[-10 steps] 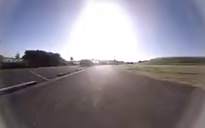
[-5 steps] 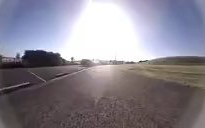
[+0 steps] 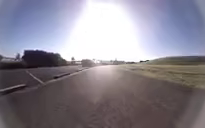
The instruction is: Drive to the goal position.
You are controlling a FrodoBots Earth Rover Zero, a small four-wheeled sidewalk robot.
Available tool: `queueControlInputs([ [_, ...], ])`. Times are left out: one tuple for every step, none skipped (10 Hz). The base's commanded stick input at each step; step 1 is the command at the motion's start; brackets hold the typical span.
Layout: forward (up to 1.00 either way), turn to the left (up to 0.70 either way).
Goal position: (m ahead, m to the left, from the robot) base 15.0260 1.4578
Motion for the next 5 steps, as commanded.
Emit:
queueControlInputs([
  [0.7,0.0],
  [0.7,0.0],
  [0.7,0.0],
  [0.7,0.0],
  [0.7,0.0],
])
